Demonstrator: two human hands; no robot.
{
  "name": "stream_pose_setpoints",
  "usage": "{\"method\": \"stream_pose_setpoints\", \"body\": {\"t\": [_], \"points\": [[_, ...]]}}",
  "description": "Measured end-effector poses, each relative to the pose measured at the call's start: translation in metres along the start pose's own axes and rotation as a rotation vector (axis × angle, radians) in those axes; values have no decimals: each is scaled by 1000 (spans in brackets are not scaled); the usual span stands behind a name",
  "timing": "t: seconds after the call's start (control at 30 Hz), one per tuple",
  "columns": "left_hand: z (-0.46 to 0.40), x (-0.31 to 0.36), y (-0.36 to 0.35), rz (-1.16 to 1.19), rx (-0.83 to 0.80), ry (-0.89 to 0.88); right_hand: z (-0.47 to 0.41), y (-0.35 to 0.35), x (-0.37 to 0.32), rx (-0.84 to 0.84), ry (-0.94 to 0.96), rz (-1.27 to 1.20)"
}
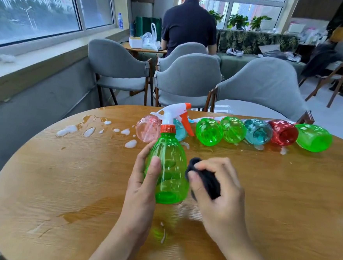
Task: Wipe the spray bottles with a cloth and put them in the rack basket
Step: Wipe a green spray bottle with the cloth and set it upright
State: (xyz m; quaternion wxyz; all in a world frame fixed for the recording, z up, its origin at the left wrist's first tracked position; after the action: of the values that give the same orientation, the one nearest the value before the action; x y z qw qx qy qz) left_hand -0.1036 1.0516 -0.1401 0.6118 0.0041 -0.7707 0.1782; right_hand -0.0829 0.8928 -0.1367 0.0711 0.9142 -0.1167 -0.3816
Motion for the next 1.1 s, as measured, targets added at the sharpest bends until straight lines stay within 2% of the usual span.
{"method": "stream_pose_setpoints", "body": {"t": [0.07, 0.13, 0.27, 0.4, 0.47, 0.63, 0.83, 0.9, 1.03, 1.1], "points": [[2, 1, -2, -24, -33, -26, -13, 6, -3, 119, -32, -10], [7, 2, -6, -92, -84, -70, -24, 11, -13, 153, 19, -11], [13, -1, -11, -213, -145, -154, -33, 4, -27, 2, 150, 35], [13, -4, -8, -218, -127, -160, -34, 2, -13, -18, 31, 40], [13, -2, -9, -211, -116, -151, -30, 2, -11, -42, 36, 12], [9, 3, -5, -81, -12, -36, -11, -3, -11, -130, 148, -21], [-2, 10, 4, 2, 99, -9, 23, -11, -7, -261, 302, 80], [-2, 10, 4, -38, 86, -53, 23, -8, -6, -216, 254, 28], [6, 6, -2, -200, -44, -151, -5, 7, -19, 59, 139, -7], [11, 2, -6, -258, -123, -164, -21, 9, -21, 76, 96, 24]]}}
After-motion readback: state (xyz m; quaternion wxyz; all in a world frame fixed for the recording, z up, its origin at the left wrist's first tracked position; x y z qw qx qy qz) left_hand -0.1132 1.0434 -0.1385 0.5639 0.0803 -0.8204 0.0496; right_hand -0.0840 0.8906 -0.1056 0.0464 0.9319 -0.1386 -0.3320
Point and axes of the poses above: each hand's wrist, its own z-axis away from the middle knuckle, its own y-axis out of the back of the hand, x = y × z, the point moved 1 cm from there along -z, towards the middle knuckle, and after that the axes turned 5 degrees about -z, right-handed, at the moved point
